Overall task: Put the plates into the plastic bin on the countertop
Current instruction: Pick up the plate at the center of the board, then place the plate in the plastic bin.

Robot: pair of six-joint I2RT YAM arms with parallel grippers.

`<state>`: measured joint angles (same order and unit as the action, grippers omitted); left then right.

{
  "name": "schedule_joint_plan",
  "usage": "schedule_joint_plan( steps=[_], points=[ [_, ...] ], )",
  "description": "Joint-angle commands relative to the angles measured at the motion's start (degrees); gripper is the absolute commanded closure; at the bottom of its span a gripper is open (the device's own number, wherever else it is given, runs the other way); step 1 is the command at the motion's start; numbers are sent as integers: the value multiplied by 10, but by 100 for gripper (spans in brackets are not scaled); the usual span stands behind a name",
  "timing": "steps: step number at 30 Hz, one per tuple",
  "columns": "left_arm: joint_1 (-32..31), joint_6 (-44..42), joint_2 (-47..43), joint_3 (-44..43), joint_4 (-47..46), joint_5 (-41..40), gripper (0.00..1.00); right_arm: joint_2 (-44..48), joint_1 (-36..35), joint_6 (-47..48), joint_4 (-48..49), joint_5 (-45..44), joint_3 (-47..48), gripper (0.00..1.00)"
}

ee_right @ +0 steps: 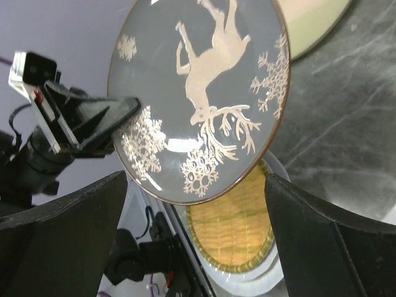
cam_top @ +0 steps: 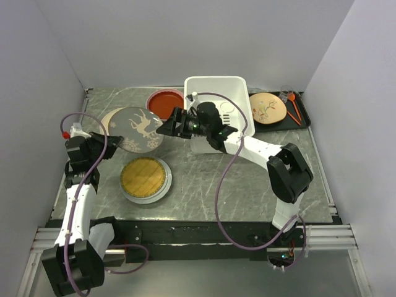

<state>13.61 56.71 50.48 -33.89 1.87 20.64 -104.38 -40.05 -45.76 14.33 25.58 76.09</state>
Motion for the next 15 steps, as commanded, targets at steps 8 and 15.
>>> schedule_joint_plan(
  steps=[8,15],
  points=[
    [1,5,-55,-42,-115,94,99,86,4,1,23,-21,-88,2],
    [1,15,-72,-35,-114,119,99,90,2,-25,72,-4,-106,3]
  ],
)
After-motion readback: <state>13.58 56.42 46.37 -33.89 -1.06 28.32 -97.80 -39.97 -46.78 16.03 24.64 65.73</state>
